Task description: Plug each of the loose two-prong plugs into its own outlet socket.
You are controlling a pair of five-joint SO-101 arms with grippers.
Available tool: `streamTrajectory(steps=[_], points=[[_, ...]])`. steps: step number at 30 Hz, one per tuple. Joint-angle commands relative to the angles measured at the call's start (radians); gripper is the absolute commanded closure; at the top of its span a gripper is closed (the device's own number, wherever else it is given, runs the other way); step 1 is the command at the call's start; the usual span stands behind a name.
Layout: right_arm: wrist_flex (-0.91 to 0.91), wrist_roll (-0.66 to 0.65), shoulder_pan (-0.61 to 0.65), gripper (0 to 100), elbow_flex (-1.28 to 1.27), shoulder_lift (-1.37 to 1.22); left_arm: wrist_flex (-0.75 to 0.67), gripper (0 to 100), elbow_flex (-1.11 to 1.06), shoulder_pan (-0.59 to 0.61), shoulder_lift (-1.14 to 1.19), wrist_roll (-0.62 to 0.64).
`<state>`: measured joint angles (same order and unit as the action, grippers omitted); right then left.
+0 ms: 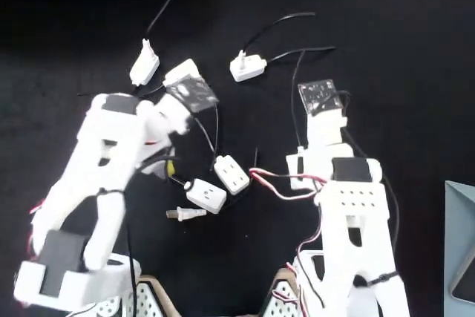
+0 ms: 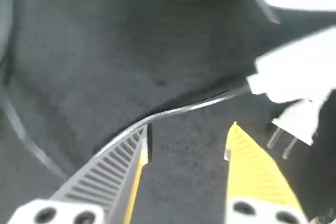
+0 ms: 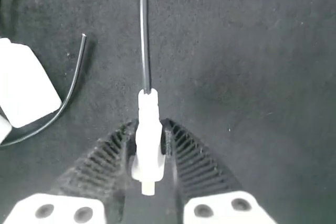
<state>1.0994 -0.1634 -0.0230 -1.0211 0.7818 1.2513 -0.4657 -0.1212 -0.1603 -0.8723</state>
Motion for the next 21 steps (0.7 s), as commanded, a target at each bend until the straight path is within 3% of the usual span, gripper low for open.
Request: streamTrajectory(steps=[1,7,16,21], points=[[-0.015,0.034,-0.014,98.7,-0.004,0.038,0.023,76,0.081,-0.065,0.018,-0.041],[-0.015,0.032,-0.041,98.7,-0.001,0.047,0.000,76,0.064,-0.077,0.041,-0.141],[-0.015,0.032,-0.046,98.6,-0.005,0.042,-0.315,77,-0.140,-0.068,0.114,-0.170],[-0.014,0.032,-0.052,98.6,-0.005,0.042,-0.410,92,-0.232,-0.048,0.110,-0.173]])
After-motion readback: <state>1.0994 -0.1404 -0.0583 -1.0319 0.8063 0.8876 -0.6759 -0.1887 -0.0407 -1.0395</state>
